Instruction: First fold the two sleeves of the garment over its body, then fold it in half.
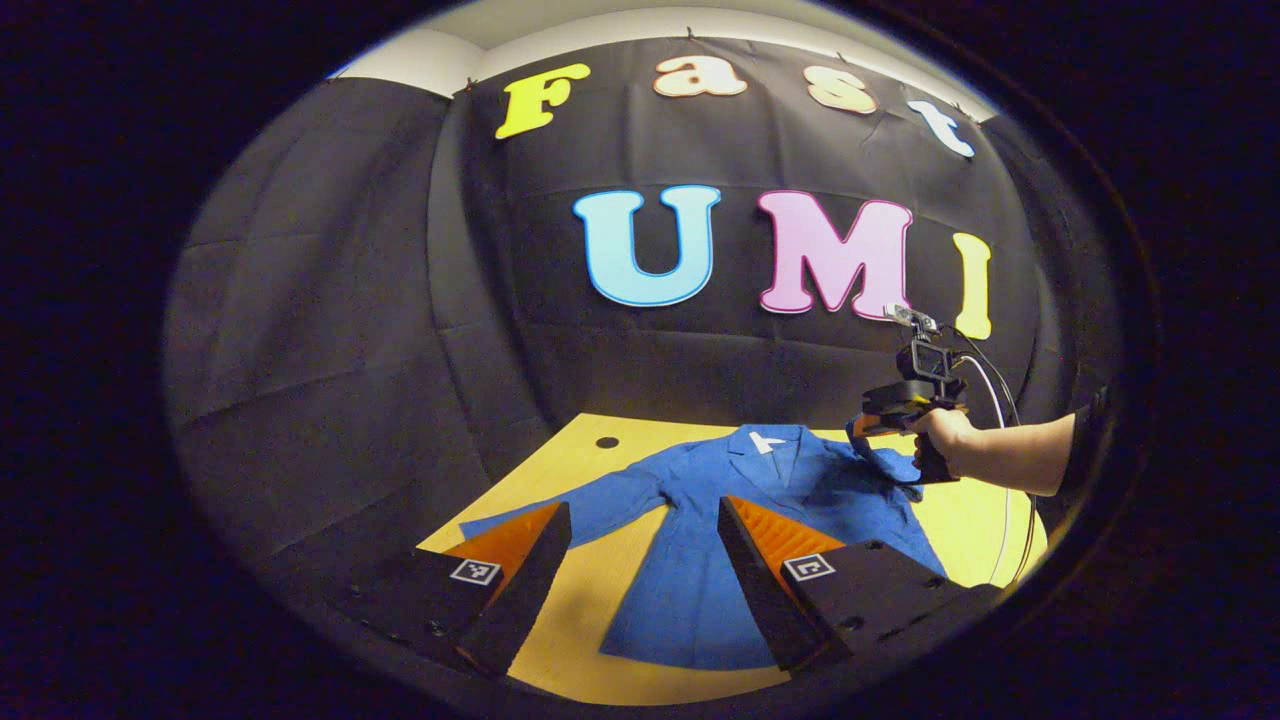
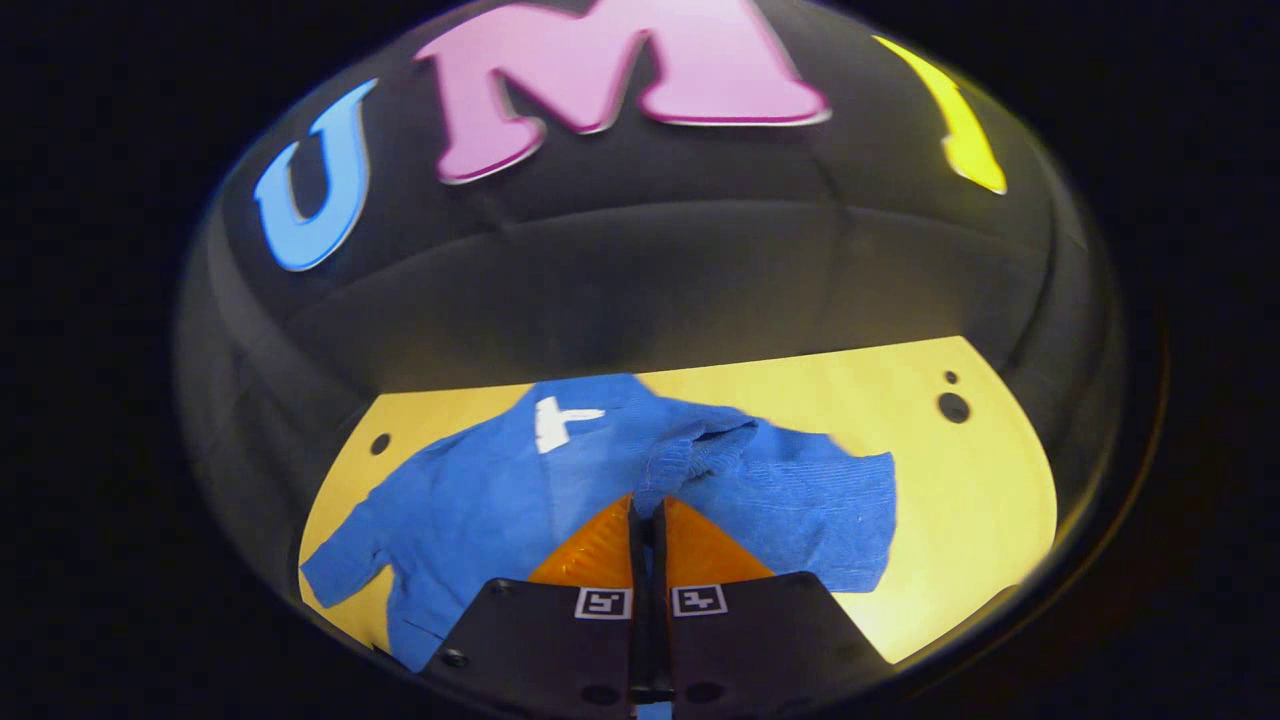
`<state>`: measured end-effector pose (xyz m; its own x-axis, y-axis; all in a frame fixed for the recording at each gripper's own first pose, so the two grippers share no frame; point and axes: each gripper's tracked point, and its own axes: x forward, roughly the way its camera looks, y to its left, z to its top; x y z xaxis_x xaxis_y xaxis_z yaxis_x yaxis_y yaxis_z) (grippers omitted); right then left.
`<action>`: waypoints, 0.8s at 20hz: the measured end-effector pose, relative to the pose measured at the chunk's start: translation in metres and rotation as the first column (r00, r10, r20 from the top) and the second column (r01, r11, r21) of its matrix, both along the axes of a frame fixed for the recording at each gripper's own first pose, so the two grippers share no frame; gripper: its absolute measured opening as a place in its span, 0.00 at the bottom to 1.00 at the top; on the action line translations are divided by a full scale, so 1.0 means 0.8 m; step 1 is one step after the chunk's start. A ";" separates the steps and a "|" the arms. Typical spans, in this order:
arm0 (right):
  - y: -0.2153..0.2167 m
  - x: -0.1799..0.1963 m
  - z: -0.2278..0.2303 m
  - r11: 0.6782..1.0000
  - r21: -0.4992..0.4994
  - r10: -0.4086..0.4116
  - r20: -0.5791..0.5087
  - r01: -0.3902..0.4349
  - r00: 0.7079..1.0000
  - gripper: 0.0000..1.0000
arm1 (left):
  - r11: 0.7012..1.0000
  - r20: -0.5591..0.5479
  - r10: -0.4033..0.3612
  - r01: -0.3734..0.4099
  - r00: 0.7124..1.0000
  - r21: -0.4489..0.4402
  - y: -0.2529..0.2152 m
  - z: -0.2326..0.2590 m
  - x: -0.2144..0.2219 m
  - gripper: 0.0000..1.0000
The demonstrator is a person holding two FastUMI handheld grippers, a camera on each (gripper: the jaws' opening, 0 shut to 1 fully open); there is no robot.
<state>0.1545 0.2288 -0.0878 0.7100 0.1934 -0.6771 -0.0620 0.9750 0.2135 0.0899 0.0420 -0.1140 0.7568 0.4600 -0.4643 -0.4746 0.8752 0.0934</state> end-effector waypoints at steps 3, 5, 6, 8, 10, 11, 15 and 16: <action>0.100 -0.008 0.011 0.993 -0.009 0.116 0.006 -0.116 0.993 0.01 | 0.993 -0.003 0.113 -0.113 0.994 -0.019 0.034 -0.001 -0.043 0.85; 0.166 -0.010 0.001 0.984 -0.011 0.179 0.009 -0.179 0.984 0.00 | 0.984 -0.011 0.175 -0.175 0.985 -0.030 0.053 -0.007 -0.078 0.85; 0.192 -0.008 -0.009 0.980 -0.027 0.199 0.011 -0.199 0.980 0.01 | 0.980 -0.021 0.196 -0.197 0.980 -0.037 0.059 -0.010 -0.088 0.85; 0.230 -0.013 -0.024 0.972 -0.052 0.230 0.013 -0.229 0.973 0.01 | 0.975 -0.030 0.215 -0.216 0.976 -0.043 0.071 -0.020 -0.105 0.85; 0.250 -0.019 -0.041 0.967 -0.069 0.244 0.001 -0.244 0.970 0.10 | 0.976 -0.046 0.214 -0.216 0.976 -0.037 0.085 -0.031 -0.106 0.85; 0.260 -0.024 -0.042 0.964 -0.063 0.259 -0.003 -0.259 0.966 0.44 | 0.977 -0.053 0.206 -0.208 0.977 -0.038 0.090 -0.036 -0.104 0.85; 0.251 -0.026 -0.042 0.961 -0.128 0.252 0.033 -0.246 0.967 0.92 | 0.983 -0.065 0.175 -0.178 0.982 -0.037 0.106 -0.046 -0.088 0.86; 0.250 -0.029 -0.035 0.963 -0.120 0.249 0.040 -0.243 0.968 0.92 | 0.984 -0.055 0.172 -0.175 0.983 -0.042 0.110 -0.047 -0.083 0.85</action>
